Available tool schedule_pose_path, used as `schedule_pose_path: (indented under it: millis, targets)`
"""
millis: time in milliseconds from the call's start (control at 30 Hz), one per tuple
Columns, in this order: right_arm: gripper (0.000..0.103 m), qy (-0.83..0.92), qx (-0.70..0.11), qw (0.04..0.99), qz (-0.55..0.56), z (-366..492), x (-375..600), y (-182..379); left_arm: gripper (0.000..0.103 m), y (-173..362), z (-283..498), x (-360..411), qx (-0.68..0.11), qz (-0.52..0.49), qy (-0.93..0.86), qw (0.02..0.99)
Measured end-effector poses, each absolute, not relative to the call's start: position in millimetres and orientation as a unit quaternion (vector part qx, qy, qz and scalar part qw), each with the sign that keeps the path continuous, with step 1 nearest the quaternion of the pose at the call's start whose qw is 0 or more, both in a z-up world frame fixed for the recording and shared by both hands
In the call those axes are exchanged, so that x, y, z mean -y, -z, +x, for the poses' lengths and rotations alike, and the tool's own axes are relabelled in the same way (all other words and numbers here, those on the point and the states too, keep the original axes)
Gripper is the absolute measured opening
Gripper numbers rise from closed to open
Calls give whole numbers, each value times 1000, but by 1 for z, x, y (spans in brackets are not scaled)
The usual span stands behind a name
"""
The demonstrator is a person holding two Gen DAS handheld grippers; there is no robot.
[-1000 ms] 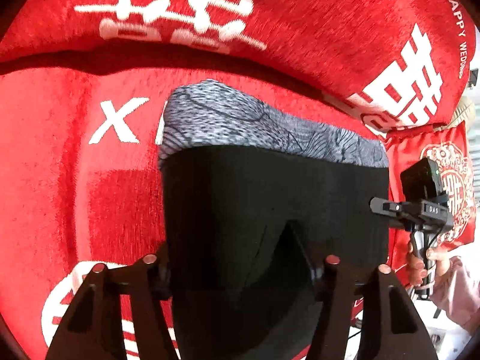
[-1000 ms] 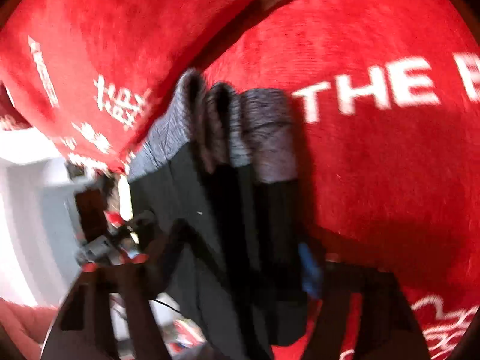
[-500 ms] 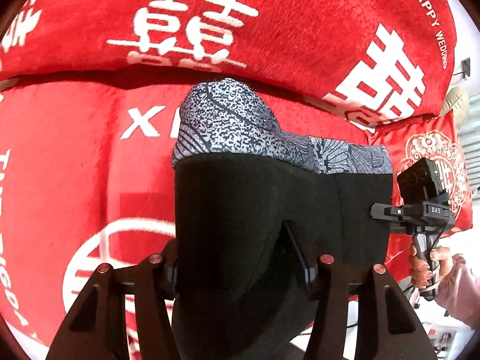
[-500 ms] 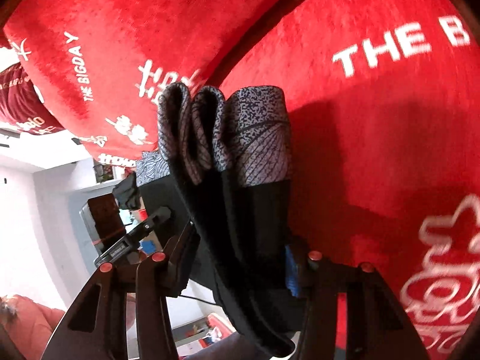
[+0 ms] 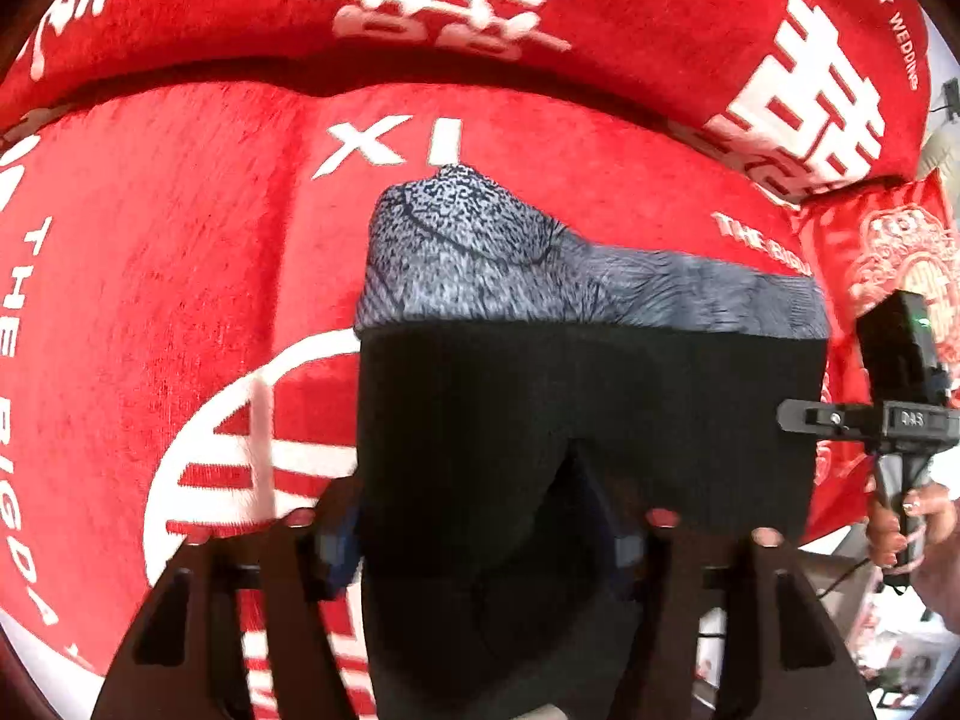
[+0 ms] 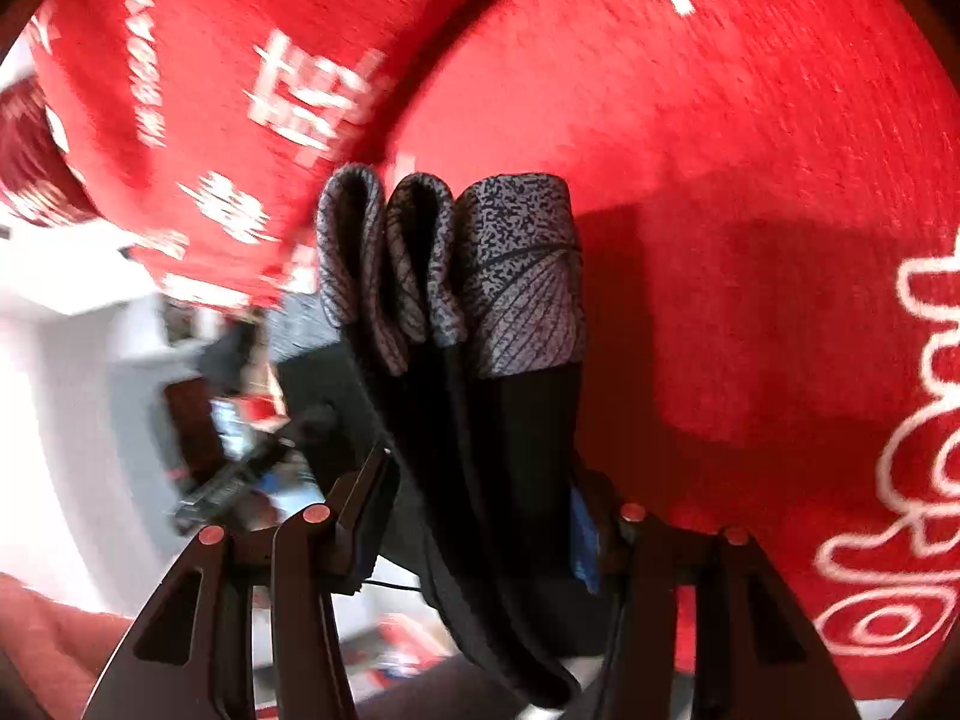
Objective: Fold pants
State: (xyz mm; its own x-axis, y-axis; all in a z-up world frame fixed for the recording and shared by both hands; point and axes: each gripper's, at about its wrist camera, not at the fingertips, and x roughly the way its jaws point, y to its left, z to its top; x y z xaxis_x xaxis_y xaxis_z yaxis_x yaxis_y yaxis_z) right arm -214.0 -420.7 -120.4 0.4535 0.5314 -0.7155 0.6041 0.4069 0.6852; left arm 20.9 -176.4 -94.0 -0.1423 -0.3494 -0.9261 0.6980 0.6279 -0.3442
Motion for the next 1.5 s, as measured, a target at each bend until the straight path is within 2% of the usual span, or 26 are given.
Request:
schedule_pose_path:
  millis: [67,100,133,200,267,400,533,667,767,900,1067,1500]
  targets:
    - [75,45,-525,670,523,-213,419,127,83,100,24,177,-633,135,405,646]
    - [75,48,-521,674,521,-213,419,129,91,103,26,177,-628,140,402,651]
    - [76,50,-517,681,516,-212,419,128,95,104,26,176,-625,145,400,655]
    - [76,55,-520,692,498,-210,416,125,96,106,26,174,-623,143,402,655]
    - [80,67,-522,692,494,-209,415,123,102,106,27,175,-625,148,390,659]
    - [86,100,-522,678,508,-220,413,119,102,98,22,178,-622,172,373,667]
    - [103,155,-510,681,501,-237,409,102,102,84,5,180,-603,233,360,673]
    - [103,198,-481,676,522,-260,406,80,102,66,-11,173,-596,264,356,669]
    - [103,214,-488,668,519,-269,399,66,102,49,-21,166,-598,270,355,666]
    - [103,260,-540,643,476,-275,383,50,102,30,-34,161,-584,306,330,675]
    - [103,275,-565,619,471,-279,360,31,102,1,-47,149,-580,313,319,681]
    - [103,278,-607,659,347,-224,290,-43,102,-45,-61,132,-583,310,292,692]
